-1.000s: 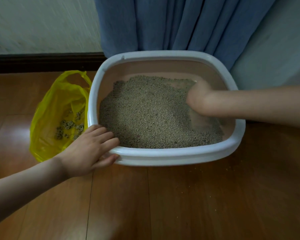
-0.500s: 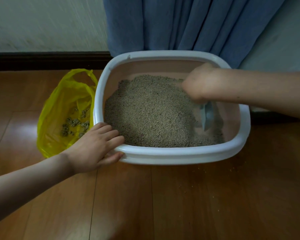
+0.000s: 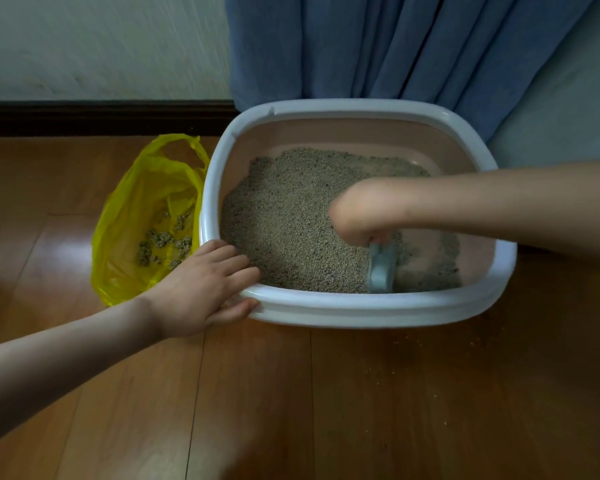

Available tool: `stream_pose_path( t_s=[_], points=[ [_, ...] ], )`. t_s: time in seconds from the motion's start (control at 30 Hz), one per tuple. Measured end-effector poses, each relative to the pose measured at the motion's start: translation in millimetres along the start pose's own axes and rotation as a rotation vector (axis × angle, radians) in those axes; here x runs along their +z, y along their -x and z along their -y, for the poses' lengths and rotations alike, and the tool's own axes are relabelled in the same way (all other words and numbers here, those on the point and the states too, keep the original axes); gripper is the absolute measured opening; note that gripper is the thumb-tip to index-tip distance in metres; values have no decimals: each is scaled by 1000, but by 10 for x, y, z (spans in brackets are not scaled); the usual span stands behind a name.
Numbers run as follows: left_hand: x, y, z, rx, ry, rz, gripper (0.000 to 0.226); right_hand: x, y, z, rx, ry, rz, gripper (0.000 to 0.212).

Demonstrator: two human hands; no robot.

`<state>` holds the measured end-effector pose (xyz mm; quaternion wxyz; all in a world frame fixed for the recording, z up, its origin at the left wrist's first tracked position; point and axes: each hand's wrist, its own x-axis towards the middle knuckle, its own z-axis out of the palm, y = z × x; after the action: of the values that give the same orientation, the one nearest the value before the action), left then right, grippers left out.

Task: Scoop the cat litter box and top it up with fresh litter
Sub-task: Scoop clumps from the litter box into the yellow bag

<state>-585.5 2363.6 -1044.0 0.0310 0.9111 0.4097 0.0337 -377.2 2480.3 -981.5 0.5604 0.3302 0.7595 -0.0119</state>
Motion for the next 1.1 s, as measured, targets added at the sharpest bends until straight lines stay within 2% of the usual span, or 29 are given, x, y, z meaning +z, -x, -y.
stream_pose_path(
  t_s=[0.03, 0.07, 0.13, 0.2, 0.23, 0.37, 0.5, 0.63, 0.73, 1.1],
  points=[
    [-2, 4, 0, -1, -1, 2, 38, -95, -46, -44, 23, 59, 19, 24],
    [-4, 5, 1, 0, -2, 0, 37, -78, 48, -80, -1, 19, 68, 26],
    [-10, 4, 3, 6, -3, -4, 37, -128, 80, -278, 38, -192, -8, 17],
    [-12, 5, 1, 9, -1, -8, 36, -191, 196, -436, 103, -321, -142, 7],
    [-13, 5, -1, 7, 0, -9, 36, -183, 238, -475, 96, -339, -205, 9],
    [-14, -1, -1, 7, -2, -17, 34, -39, 277, -468, 85, -244, -313, 9],
    [-6, -2, 5, 15, 0, -30, 32, 208, 175, -375, 66, -168, -451, 27],
    [15, 1, 7, 12, -4, -39, 31, 369, 152, -302, 0, -146, -562, 31],
    [26, -2, 5, 5, -6, -53, 32, 421, 155, -302, -18, -168, -627, 34],
    [47, 1, 10, 4, 5, -70, 36, 560, -17, -248, -53, -396, -710, 41]
  ],
)
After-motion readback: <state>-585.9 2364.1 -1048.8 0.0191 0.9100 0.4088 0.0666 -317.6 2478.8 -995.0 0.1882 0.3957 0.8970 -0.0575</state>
